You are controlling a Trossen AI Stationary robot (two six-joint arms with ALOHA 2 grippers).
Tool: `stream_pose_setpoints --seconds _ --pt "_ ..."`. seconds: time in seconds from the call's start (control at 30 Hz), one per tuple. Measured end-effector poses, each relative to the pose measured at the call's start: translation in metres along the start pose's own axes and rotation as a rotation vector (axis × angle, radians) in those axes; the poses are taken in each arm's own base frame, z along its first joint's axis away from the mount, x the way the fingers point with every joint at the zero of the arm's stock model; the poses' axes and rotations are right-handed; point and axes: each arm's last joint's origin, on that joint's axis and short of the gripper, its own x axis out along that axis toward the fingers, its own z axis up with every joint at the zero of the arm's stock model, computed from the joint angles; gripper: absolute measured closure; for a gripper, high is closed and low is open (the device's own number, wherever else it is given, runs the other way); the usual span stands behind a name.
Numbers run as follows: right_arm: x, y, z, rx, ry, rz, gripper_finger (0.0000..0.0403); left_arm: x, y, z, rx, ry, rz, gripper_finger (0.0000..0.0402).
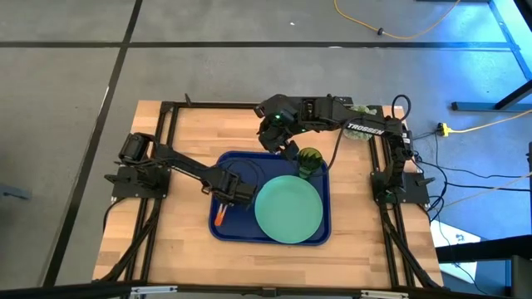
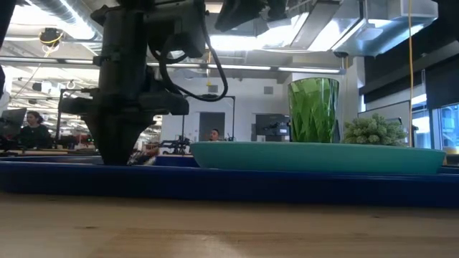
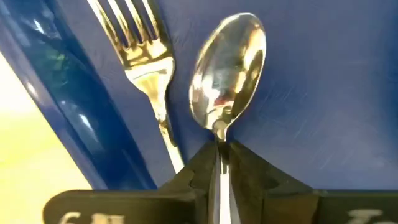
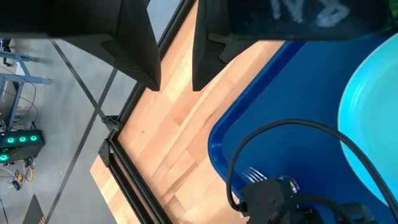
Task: Pick and place plate/cup/fork/spoon on tray
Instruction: Put the orange spoon on the left of the green plate on the blue tray, then adjust the green plate
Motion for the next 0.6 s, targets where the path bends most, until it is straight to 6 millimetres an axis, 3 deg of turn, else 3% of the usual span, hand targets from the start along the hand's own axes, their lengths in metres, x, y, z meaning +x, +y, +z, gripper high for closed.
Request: stream_pose_setpoints --seconds 0.4,0.6 --pt "0.000 0.000 0.000 0.003 0.000 0.000 0.0309 -0.001 -0.004 0.004 -0.012 0.031 -0.059 0.0350" --pt "0.000 0.000 0.000 0.003 0.000 -0.001 0.0309 -0.018 0.000 0.007 -0.018 -0.054 -0.084 0.0348"
